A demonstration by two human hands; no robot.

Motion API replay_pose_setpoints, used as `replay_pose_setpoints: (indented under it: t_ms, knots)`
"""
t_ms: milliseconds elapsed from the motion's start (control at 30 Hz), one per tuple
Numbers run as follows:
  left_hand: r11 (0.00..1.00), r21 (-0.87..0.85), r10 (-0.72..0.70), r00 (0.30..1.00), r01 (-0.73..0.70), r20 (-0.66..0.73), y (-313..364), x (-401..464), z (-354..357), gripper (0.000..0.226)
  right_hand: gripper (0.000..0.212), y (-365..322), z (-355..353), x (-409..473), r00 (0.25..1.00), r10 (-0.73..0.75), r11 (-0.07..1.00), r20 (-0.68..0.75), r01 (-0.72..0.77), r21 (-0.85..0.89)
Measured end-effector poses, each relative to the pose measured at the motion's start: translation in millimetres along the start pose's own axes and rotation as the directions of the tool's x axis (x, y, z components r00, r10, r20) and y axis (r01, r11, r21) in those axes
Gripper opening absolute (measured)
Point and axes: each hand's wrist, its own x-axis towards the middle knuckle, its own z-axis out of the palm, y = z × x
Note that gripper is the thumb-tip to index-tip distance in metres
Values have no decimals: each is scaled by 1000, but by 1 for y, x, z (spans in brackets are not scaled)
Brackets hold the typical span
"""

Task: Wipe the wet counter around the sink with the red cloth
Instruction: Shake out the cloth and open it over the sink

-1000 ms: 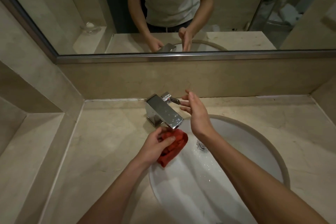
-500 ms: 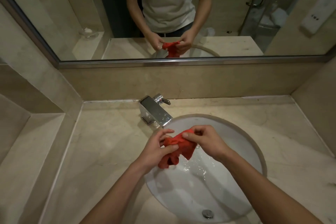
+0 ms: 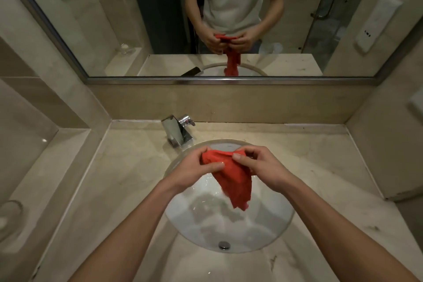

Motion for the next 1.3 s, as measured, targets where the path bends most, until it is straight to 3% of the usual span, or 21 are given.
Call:
replay_pose_setpoints:
  t_ms: [100, 233, 333, 500, 600, 667, 800, 867, 1000, 1133, 1233, 1300]
  knots:
    - [998, -55, 6, 995, -11, -95, 18, 2, 8, 25, 34, -4, -11, -9, 1000, -20, 996, 15, 21, -84]
    - [990, 110, 109, 980, -91, -167, 34, 9, 15, 30, 44, -5, -28, -16, 998, -55, 974, -43, 44, -221]
    - [962, 223, 188, 973, -156, -133, 48, 13, 20, 29, 63, -12, -30, -20, 993, -102, 962, -54, 84, -261]
    - [823, 527, 278, 960, -213, -47, 56, 15, 6, 29, 63, -3, -23, -20, 994, -18, 931, -104, -21, -363]
    - [739, 633, 344, 937, -228, -65, 60, 10, -9, 29, 77, 7, -18, -20, 992, -2, 912, -123, -49, -408]
    - [709, 676, 364, 925, -199, -110, 62, 9, -22, 28, 73, 9, -20, -23, 983, 37, 900, -179, -111, -423]
    - [802, 573, 360, 901, -168, -241, 66, 7, -54, 30, 61, 14, -36, -33, 957, 98, 925, -275, -189, -331]
    - [829, 531, 344, 908, -174, -240, 66, 6, -68, 29, 58, 13, -43, -35, 940, 93, 939, -329, -193, -286]
    - [860, 475, 316, 926, -187, -209, 61, 7, -79, 28, 56, -2, -42, -29, 910, 7, 961, -414, -120, -249]
    - [870, 470, 299, 919, -152, -257, 54, 7, -86, 29, 55, -17, -41, -25, 910, -28, 985, -413, -44, -165]
    - [877, 469, 239, 938, -99, -249, 44, 6, -94, 30, 66, -27, -44, -25, 925, -34, 994, -380, -8, -110]
    - [883, 465, 207, 944, -68, -255, 39, 6, -94, 31, 87, -32, -47, -24, 936, -33, 997, -349, 5, -79]
